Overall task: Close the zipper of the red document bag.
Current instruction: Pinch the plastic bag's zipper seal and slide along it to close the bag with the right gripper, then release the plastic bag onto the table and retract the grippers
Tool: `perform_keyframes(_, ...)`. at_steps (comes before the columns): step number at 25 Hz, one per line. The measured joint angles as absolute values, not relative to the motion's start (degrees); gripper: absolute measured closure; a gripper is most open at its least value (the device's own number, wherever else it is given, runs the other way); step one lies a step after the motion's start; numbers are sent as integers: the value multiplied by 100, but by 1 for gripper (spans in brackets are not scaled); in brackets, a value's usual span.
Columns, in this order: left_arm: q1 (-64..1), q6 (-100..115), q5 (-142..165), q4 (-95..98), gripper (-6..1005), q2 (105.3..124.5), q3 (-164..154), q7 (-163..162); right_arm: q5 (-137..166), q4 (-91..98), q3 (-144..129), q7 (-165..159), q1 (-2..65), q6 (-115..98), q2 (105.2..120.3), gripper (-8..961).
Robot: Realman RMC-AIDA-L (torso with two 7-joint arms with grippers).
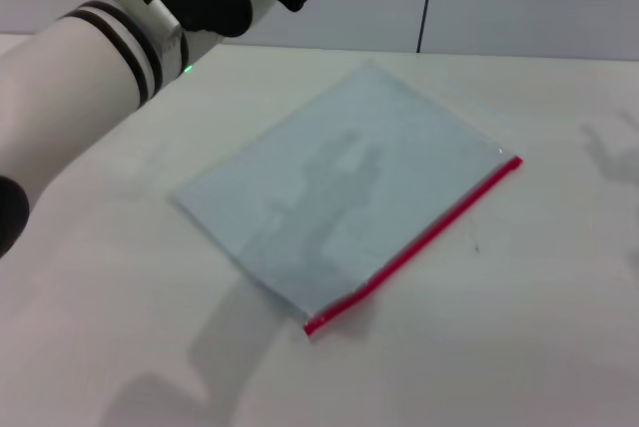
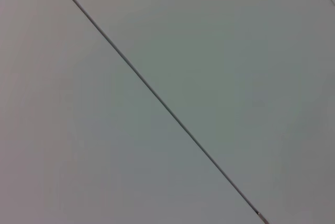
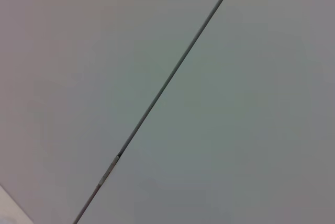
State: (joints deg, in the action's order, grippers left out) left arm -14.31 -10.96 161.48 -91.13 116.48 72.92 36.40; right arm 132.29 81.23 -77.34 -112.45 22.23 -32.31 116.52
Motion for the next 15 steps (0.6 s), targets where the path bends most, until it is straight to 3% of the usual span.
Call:
perform_keyframes(1, -1433, -1092, 16147, -9100, 655, 11649, 7288, 3640, 13229, 8106, -7734, -11265, 2223, -3231, 11652, 478)
perform_keyframes(3, -1437, -1080, 16145, -9072, 570, 11653, 7285, 3630, 13228, 8064, -7734, -11296, 2226, -3231, 11651, 410)
perform_keyframes(6, -1439, -1034, 16145, -9015, 328, 11655, 7323, 3520, 13199, 7989, -7744, -11373, 2233, -3219, 11655, 307)
perform_keyframes(11, -1367, -429, 16145, -8721, 139, 11645, 7410, 2738, 12511, 7830, -8211, -11400, 1995, -2403, 11650, 238)
perform_keyframes(15, -1254, 392, 16145, -8345, 127, 11640, 7422, 2163, 12127, 7660, -9293, -11423, 1636, -795, 11643, 229)
